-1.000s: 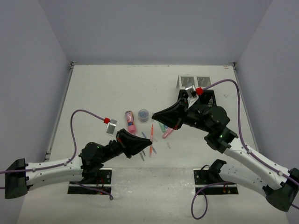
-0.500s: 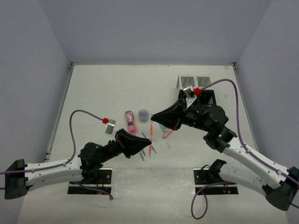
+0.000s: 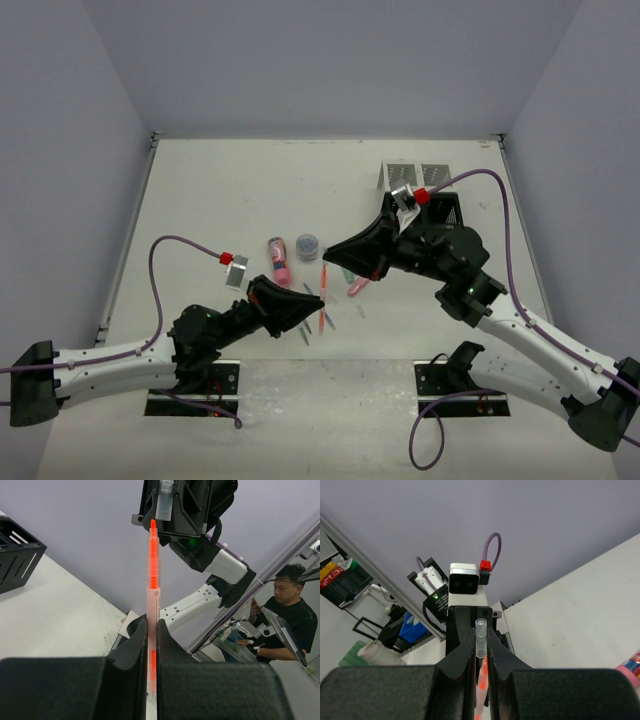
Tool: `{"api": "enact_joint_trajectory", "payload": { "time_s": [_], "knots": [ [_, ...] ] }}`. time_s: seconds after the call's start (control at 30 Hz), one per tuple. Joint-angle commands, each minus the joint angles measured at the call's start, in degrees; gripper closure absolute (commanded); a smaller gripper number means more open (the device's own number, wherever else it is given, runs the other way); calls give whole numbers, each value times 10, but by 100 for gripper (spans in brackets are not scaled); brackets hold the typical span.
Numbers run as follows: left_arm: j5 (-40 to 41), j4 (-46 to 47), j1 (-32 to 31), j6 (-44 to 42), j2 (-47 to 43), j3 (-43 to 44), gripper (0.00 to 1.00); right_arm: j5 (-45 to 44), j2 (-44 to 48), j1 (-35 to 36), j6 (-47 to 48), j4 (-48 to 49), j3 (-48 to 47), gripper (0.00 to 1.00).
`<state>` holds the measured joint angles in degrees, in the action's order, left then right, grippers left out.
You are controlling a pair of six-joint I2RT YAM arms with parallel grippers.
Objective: Sort the stationery into containers
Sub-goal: Close the pen cap on the pen.
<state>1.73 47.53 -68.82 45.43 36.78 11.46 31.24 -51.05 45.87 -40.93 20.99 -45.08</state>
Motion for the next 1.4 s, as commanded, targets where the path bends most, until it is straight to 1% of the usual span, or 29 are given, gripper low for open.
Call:
{"api": "enact_joint_trajectory", "payload": {
  "time_s": [0.0,0.63,0.93,1.37],
  "knots": [
    [8,19,-2,-12,4,20,100,16,1,4,-2,24,-2,100],
    [3,18,-2,-13,-1,18,100,-17,-2,3,19,7,-1,100],
    [2,21,-2,-10,-1,16,100,-9,-12,4,18,10,-5,100],
    [25,14,-2,-16,-19,8,100,0,-9,4,17,10,-1,100]
  ]
}}
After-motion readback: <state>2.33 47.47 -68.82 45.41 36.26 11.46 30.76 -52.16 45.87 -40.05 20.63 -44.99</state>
